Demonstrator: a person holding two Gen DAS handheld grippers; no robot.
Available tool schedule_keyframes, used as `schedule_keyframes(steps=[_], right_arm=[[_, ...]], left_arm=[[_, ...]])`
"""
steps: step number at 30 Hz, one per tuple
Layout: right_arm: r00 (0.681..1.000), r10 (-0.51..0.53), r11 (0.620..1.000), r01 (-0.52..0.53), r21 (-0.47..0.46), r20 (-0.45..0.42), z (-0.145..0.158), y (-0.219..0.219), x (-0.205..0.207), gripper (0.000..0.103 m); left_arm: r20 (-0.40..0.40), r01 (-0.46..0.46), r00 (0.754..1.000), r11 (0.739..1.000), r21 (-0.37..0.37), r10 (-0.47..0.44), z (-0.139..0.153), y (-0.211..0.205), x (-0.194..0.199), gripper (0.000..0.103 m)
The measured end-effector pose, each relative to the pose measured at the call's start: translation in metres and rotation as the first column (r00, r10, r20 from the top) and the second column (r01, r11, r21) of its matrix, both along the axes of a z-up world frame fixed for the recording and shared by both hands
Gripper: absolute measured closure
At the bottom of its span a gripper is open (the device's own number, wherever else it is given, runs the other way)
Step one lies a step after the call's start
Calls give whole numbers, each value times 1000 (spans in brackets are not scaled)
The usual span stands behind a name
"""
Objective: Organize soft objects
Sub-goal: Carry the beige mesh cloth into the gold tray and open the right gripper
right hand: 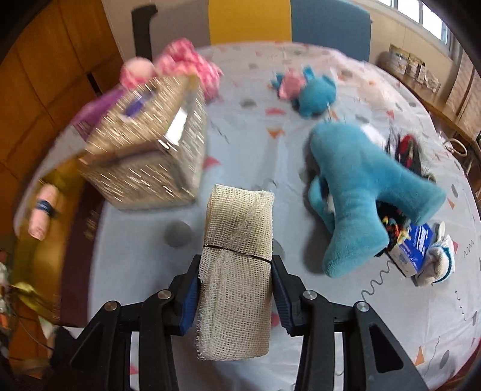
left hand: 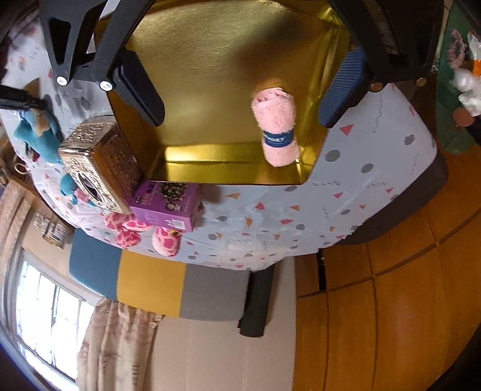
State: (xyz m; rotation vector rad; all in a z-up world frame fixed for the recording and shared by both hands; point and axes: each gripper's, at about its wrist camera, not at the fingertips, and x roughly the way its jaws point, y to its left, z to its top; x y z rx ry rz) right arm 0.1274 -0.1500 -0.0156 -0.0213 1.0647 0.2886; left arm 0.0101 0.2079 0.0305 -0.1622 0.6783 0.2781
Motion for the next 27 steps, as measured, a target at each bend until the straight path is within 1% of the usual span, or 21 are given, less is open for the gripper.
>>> schedule_keyframes(steps=[2,5,8,10,12,14,18,21,22,24,27], right_arm=[[999,17,999,-18,33,48,20,7,-7,60],[988,70,992,-83,97,136,57,29,-20,60],[976,139,976,-163,141,169,77,51,-23,60],[965,198,963,-225,150,174,83,76,-23,60],[955,251,947,-276,162,160,81,101,-26,60],[947,291,935,-311,171,137,74,117,-28,60],[920,388,897,-389,210,44,49,160,-24,60],[897,441,880,-427,207,-26,28,196,-16,60],[893,448,879,-431,207,-44,23,204,-14,60],[888,454,877,-432,209,-75,12,226,-4,60],[895,439,884,-415,214,-75,8,251,9,60]], left_arm=[[1,-28,1000,999,23,28,1,1,-2,0],[-6,-74,997,996,58,74,1,4,-3,0],[1,-91,996,994,56,91,-1,9,-8,0],[8,-112,994,992,66,111,-2,12,-12,0],[10,-127,992,988,88,127,-4,15,-14,0],[8,-126,992,988,91,126,-7,18,-17,0],[-30,-131,991,990,60,133,-16,28,-20,0],[-41,-144,988,989,40,146,-17,34,-24,0],[-36,-146,988,988,44,147,-16,34,-25,0],[-25,-161,986,984,75,163,-13,34,-28,0],[-19,-175,984,980,92,178,-10,37,-32,0]])
